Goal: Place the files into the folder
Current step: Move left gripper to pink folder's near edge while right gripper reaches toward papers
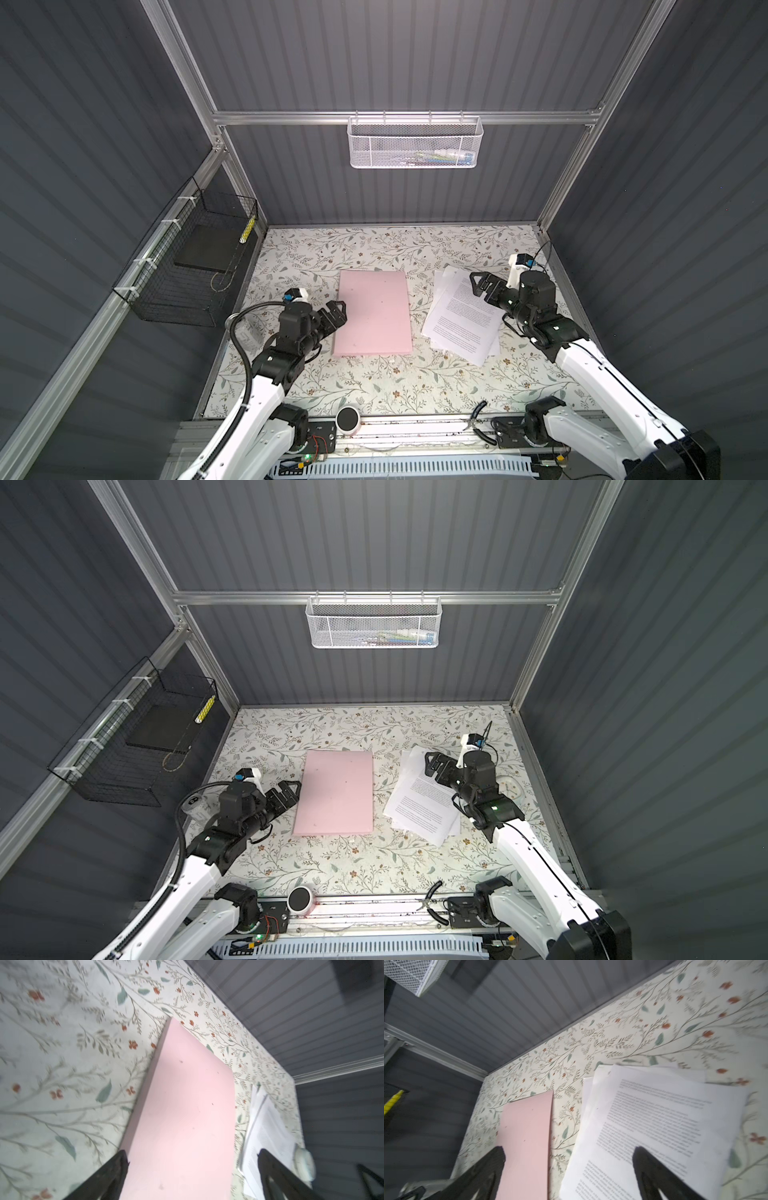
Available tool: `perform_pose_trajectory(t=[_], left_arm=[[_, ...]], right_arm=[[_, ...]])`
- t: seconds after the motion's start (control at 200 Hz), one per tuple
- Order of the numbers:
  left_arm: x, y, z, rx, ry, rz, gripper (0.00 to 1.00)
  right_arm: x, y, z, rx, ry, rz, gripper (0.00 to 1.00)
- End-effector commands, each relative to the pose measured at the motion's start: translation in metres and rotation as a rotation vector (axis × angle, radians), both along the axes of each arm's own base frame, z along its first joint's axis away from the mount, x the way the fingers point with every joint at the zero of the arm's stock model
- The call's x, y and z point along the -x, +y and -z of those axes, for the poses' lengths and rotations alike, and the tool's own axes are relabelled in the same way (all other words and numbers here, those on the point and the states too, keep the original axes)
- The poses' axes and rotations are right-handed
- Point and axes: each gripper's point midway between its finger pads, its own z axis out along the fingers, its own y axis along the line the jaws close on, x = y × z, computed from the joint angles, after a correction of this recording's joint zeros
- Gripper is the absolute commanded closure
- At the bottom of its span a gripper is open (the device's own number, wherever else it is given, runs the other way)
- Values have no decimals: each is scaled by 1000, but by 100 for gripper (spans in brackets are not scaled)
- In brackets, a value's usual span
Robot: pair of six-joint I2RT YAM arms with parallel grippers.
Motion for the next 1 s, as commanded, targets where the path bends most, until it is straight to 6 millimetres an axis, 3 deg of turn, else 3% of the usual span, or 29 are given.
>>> perform_pose_trajectory(t=[0.0,0.185,0.255,0.711,0.996], left_arm=[[36,-9,23,225,148,-35,3],[64,-7,36,268,203,-34,3],[66,-10,42,273,223,-19,3],[54,-30,77,340,276,27,7],[49,-48,88,285,276,54,9]], right_arm=[[5,31,5,-124,89,-92,3],[-1,55,14,-161,115,-147,4],[-3,62,29,-168,156,-157,4],[-5,75,51,-192,192,-179,5],[-9,77,58,-197,202,-174,5]])
